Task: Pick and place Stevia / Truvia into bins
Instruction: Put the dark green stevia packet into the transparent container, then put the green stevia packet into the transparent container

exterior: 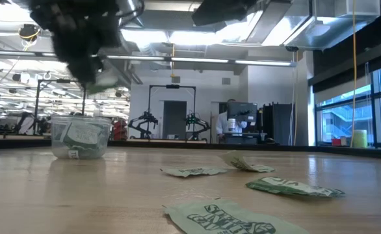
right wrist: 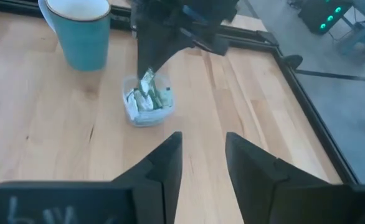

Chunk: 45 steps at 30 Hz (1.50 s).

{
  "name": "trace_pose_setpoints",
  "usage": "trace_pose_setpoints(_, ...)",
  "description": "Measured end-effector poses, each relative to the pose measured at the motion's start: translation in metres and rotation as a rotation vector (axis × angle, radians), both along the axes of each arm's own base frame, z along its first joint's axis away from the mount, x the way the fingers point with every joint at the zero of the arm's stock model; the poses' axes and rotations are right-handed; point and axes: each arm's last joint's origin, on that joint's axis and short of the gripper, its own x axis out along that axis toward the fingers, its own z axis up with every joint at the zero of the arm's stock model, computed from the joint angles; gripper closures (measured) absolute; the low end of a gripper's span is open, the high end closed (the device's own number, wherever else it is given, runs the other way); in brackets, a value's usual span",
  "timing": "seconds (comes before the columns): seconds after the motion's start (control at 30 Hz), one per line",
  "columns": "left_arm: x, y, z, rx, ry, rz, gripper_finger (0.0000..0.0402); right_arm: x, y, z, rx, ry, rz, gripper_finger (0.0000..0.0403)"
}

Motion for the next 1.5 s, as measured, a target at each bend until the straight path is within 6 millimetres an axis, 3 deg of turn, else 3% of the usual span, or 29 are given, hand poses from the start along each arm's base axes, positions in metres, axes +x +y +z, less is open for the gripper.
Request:
trace_pose_setpoints(0.13, -0.005, 0.001, -0.008, -0.004, 0.112, 0.048, 0.0383, 0.000, 0.000, -0.002, -0.003, 0.010, 0.000, 0.0277)
trace_pose_setpoints(0.77, 0.009, 0.002, -0.040, -0.020, 0.279, 0.040, 0.0382, -0.001, 0.000, -0.004, 0.007, 0.035, -0.011, 0.0276)
trace_pose_setpoints(1.2, 0.008, 0.008, -0.021, 0.037, 0.227, 0.042, 0.0330, -0.004, -0.001, -0.008, 0.002, 0.087, -0.017, 0.0276)
trace_pose_setpoints(1.5, 0.001, 0.028, -0.005, 0.299, 0.213, 0.194, 0.0325, -0.014, 0.003, -0.033, 0.164, 0.243, 0.111, 0.0276)
